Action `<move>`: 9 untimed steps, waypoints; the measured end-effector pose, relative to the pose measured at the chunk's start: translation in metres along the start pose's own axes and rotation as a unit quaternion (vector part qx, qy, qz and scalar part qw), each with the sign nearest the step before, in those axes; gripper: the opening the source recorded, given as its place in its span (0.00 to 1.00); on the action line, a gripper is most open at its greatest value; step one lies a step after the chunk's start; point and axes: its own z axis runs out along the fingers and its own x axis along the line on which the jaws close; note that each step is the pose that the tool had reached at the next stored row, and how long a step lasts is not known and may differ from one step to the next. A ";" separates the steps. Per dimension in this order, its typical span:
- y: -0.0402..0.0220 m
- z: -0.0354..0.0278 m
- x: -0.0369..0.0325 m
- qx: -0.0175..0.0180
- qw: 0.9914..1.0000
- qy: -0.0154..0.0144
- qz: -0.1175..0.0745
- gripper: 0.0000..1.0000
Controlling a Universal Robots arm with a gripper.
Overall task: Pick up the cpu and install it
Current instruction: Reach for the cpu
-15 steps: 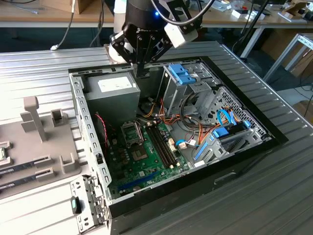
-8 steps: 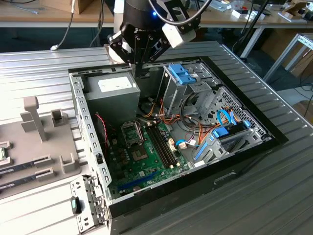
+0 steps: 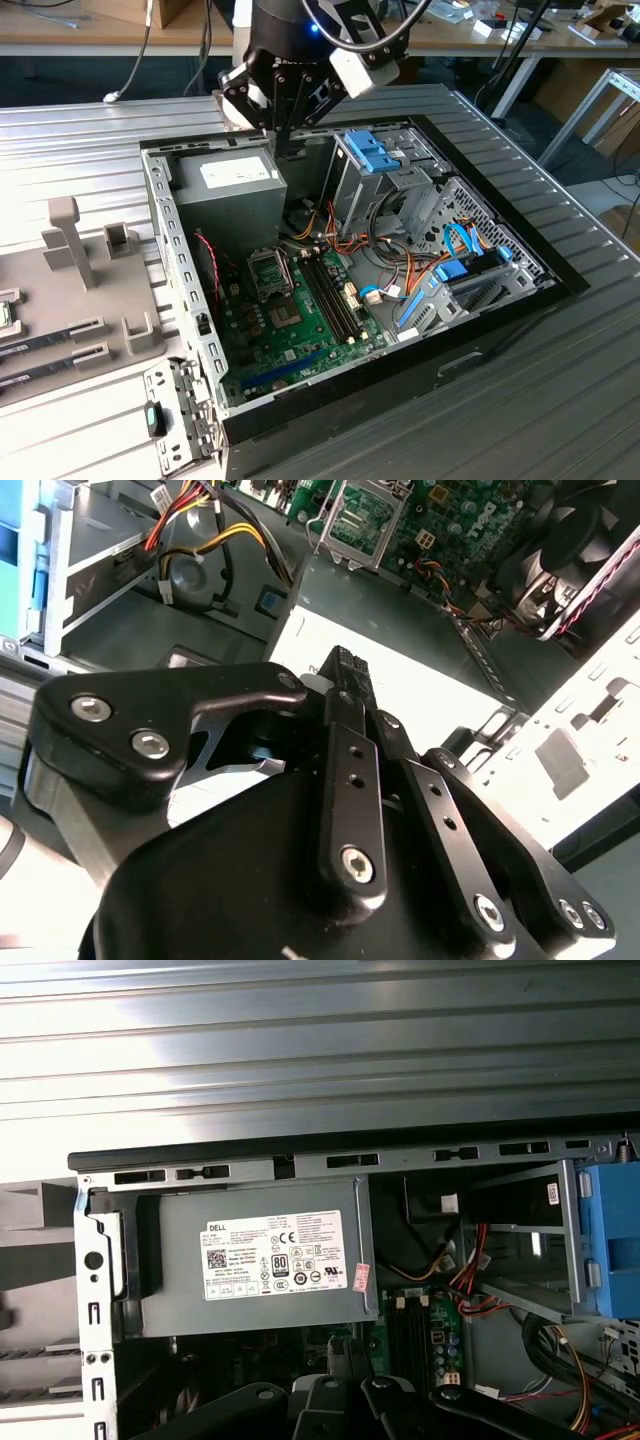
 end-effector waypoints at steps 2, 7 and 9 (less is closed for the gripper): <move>-0.0001 0.0000 0.0006 0.000 1.000 0.000 0.000 0.11; -0.0001 0.0000 0.0009 0.000 1.000 0.000 0.000 0.11; -0.0001 -0.0001 0.0009 0.000 1.000 0.000 0.000 0.11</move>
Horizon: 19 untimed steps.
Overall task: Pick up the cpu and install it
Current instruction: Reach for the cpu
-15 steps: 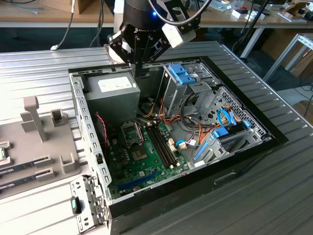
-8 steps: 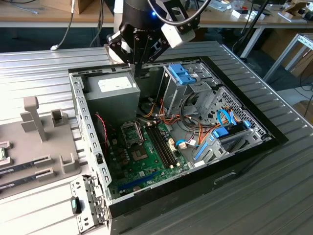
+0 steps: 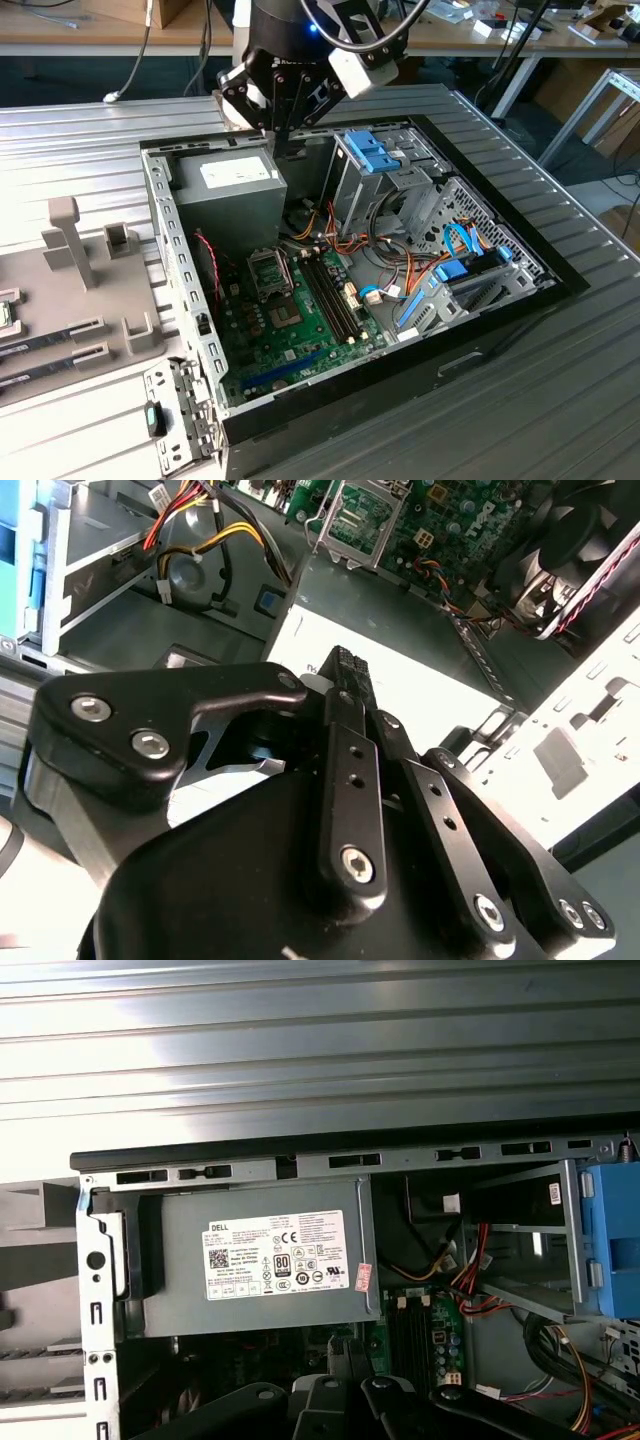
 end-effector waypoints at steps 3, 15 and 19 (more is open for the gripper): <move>0.0000 0.0000 0.0003 0.000 1.000 0.000 0.000 0.11; -0.0003 0.0000 0.0044 0.000 1.000 0.000 0.000 0.11; -0.0004 0.0000 0.0054 0.000 1.000 0.000 0.000 0.11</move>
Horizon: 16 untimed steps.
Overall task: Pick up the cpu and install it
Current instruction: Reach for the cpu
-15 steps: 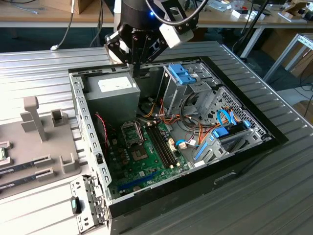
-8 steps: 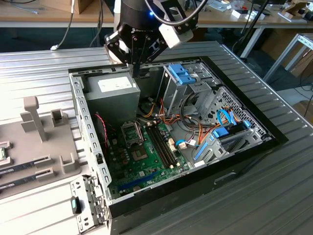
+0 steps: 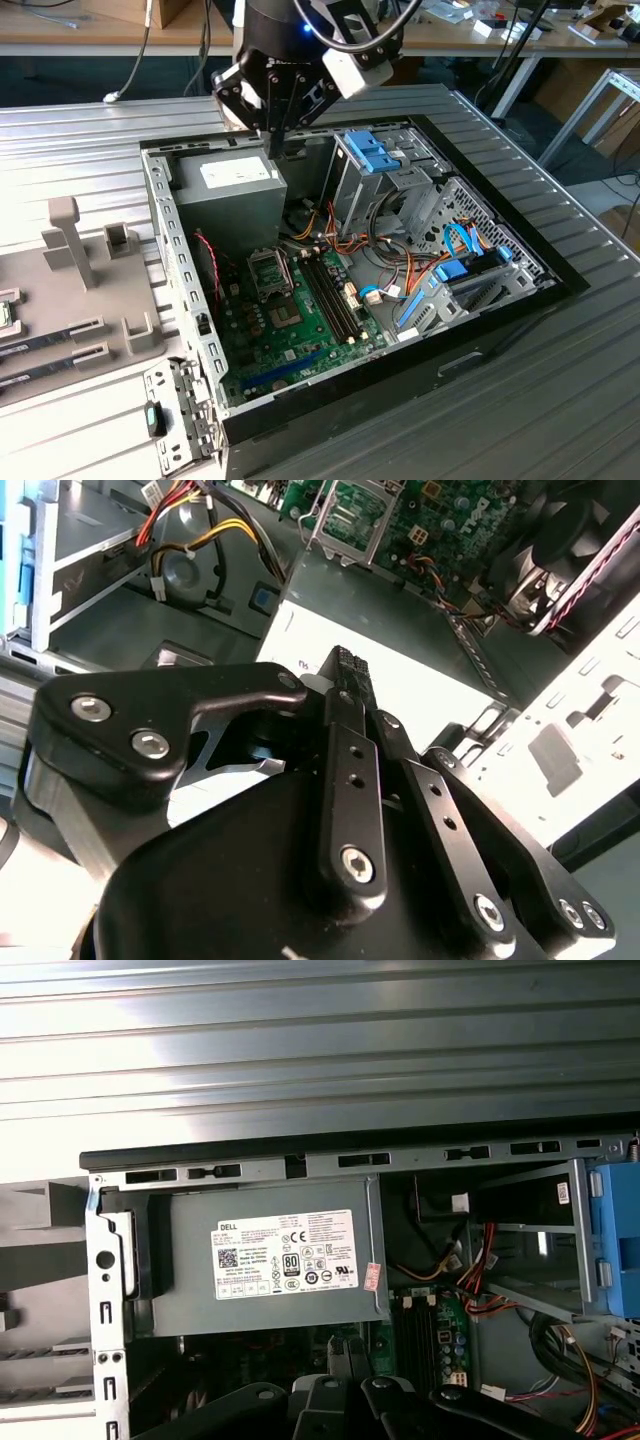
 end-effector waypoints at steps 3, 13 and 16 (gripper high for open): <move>-0.0001 0.0000 0.0009 0.000 1.000 0.000 0.000 0.11; -0.0002 0.0000 0.0030 0.000 1.000 0.000 0.000 0.11; -0.0003 0.0000 0.0036 0.000 1.000 0.000 0.000 0.11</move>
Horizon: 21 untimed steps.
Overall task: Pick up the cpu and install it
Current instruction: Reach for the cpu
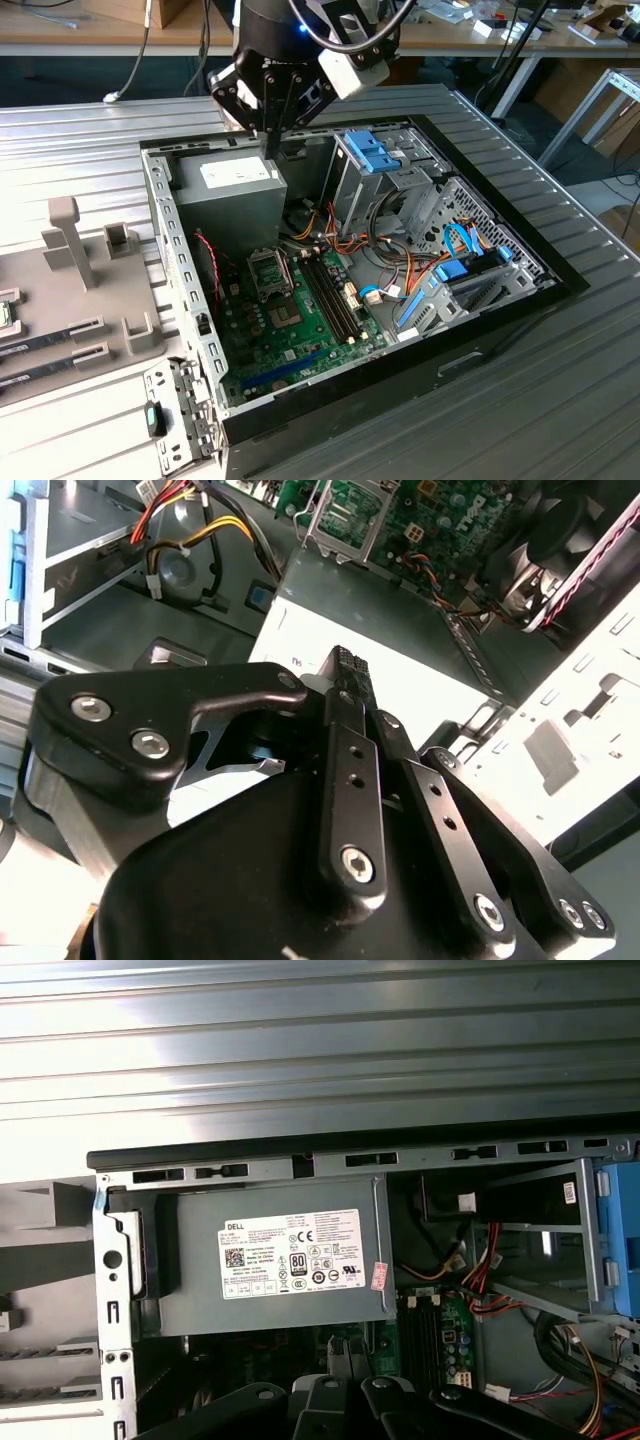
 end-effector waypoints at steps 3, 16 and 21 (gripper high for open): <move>0.0000 0.0000 0.0004 0.000 1.000 0.000 0.000 0.11; -0.0002 0.0000 0.0031 0.000 1.000 0.000 0.000 0.11; -0.0003 -0.0001 0.0041 0.000 1.000 0.000 0.000 0.11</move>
